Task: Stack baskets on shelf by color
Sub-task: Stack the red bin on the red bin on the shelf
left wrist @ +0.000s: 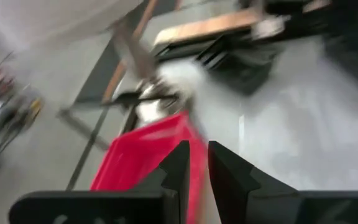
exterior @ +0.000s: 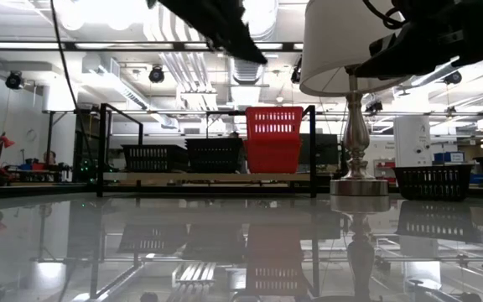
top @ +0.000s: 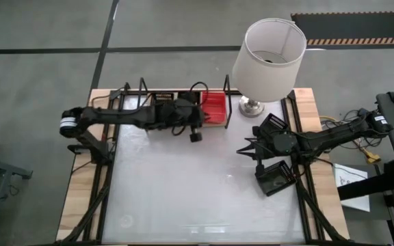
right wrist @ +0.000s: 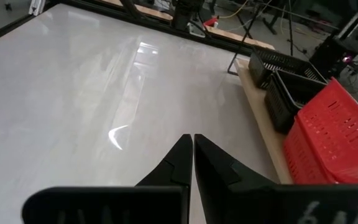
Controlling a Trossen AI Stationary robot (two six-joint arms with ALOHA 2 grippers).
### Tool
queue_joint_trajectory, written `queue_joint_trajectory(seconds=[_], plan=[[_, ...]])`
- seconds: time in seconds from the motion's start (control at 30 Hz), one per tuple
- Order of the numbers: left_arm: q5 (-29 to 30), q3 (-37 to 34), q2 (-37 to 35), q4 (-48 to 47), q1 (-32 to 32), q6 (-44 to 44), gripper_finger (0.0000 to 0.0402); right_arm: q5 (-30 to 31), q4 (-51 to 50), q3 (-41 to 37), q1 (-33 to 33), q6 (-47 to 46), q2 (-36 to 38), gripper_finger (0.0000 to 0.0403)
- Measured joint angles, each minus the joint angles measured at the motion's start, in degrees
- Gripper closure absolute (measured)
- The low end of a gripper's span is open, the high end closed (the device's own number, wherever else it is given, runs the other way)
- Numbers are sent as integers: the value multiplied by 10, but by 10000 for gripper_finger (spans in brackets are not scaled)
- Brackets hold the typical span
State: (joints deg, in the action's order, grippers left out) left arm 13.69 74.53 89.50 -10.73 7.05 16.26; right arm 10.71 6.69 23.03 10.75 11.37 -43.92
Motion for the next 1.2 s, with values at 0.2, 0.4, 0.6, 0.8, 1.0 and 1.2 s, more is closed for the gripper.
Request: queue_joint_trajectory(seconds=[0.2, 0.4, 0.6, 0.8, 1.0, 1.2], plan=[[-48, -91, -63, 94, -61, 11, 361, 42, 11, 0, 0, -5, -14, 394], [-47, -219, -131, 241, -115, 26, 362, 44, 104, 0, 0, -3, -64, 394], [-39, -286, -212, 331, -124, 27, 362, 114, 214, 17, -2, 17, -130, 394], [-38, -312, -268, 331, -124, 25, 362, 140, 86, 134, -23, 1, -187, 394], [-38, -352, -292, 327, -124, 22, 362, 209, -43, 253, -56, -10, -250, 394], [-38, -369, -313, 344, -127, 20, 362, 258, -69, 310, -87, -4, -310, 394]])
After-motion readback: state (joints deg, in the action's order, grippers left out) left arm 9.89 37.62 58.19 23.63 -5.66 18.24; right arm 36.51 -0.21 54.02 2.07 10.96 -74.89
